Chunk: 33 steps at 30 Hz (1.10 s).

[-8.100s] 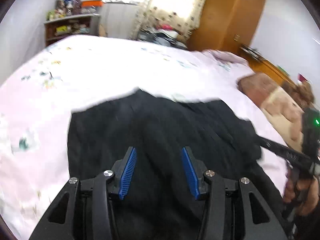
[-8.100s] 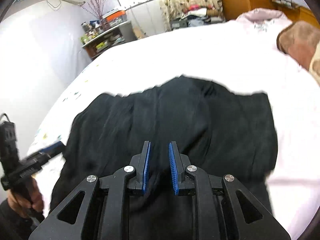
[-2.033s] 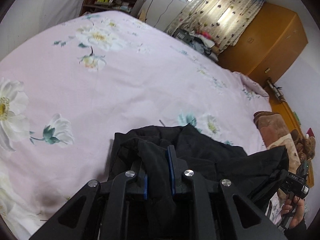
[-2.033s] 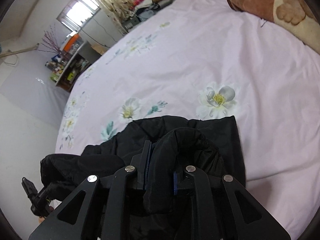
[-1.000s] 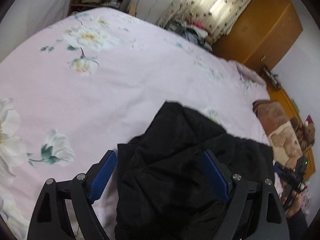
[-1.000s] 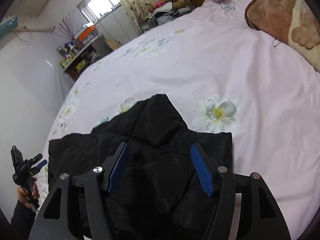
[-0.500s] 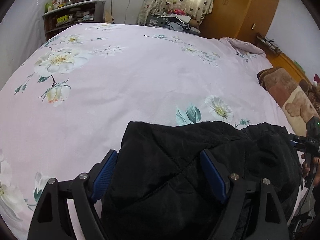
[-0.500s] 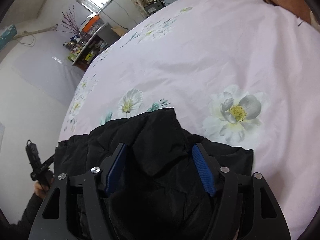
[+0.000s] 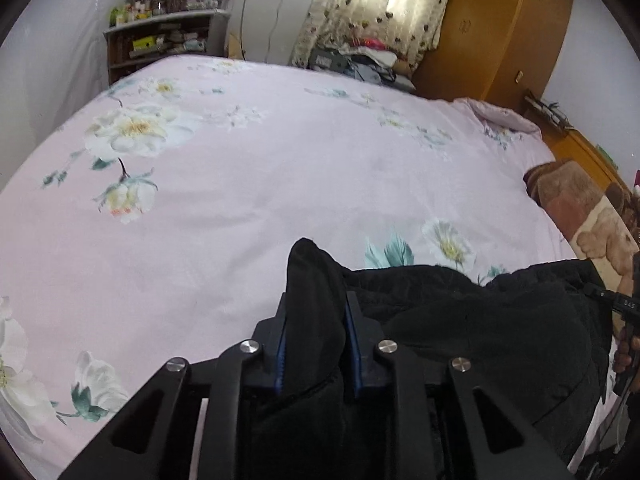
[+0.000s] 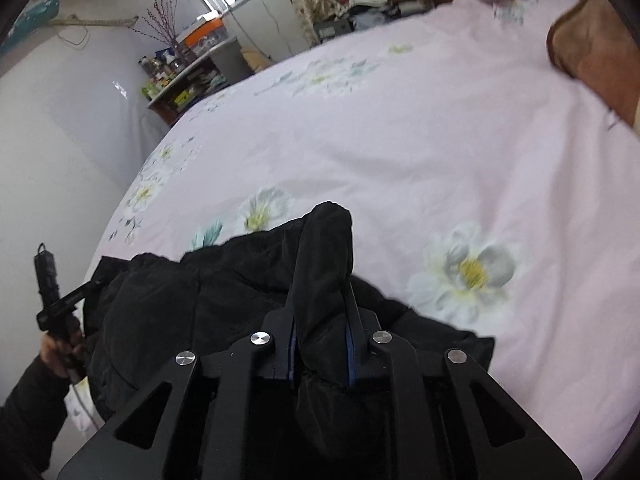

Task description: Fold large clothes

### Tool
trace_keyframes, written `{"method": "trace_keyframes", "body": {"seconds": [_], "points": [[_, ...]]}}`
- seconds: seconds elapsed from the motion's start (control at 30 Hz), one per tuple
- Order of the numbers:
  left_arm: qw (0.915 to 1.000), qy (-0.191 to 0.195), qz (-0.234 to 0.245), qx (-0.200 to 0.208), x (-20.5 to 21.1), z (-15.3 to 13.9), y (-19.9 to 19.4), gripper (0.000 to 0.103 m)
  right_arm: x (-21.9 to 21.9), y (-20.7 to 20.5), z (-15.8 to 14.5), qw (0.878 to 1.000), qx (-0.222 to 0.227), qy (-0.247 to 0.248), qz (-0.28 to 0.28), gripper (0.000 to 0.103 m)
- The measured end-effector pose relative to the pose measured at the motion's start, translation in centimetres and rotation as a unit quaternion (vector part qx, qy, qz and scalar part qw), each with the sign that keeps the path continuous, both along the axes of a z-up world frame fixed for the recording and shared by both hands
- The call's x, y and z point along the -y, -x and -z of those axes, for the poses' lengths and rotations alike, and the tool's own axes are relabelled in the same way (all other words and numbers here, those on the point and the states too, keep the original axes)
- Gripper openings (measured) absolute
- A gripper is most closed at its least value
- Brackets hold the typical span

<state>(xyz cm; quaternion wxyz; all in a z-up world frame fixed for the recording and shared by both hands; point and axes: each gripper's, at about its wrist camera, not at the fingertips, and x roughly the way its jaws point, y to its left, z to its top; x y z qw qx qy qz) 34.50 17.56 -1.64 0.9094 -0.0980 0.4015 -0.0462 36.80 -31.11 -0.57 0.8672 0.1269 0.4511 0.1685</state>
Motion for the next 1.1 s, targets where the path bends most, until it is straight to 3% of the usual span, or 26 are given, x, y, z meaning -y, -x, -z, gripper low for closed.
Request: {"method": "trace_keyframes", "body": {"seconds": [0.1, 0.2, 0.3, 0.43, 0.6, 0.87, 1.1], "points": [[0.9997, 0.006, -0.023, -0.006, -0.3, 1.2, -0.7, 0.023, -0.8, 0.0, -1.2, 0.999, 0.027, 0.028, 0.02, 0.016], [0.9985, -0.004, -0.04, -0.038, -0.2, 4.6, -1.6, 0.023, -1.2, -1.6, 2.1, 0.997, -0.008, 0.064, 0.045, 0.016], [0.9981, -0.027, -0.04, -0.038, 0.3, 6.0, -1.9, 0.024, -1.3, -2.6, 6.4, 0.993, -0.047, 0.088, 0.064, 0.016], [0.9974, -0.053, -0.035, -0.035, 1.3, 6.8, -2.2, 0.026, -1.0, -3.0, 8.5, 0.991, -0.053, 0.098, 0.075, 0.016], [0.9972, -0.05, -0.043, -0.034, 1.3, 7.8, -2.3, 0.03, -1.1, -2.6, 9.5, 0.99, -0.05, 0.112, 0.072, 0.016], [0.9952, -0.067, -0.054, -0.047, 1.3, 6.4, -2.3, 0.047, -2.1, -2.4, 8.2, 0.985, -0.049, 0.147, 0.077, 0.023], [0.9939, -0.062, -0.083, -0.038, -0.5, 2.8, -1.1, 0.068, -2.0, -0.4, 2.6, 0.984, 0.002, 0.155, 0.091, 0.03]]}}
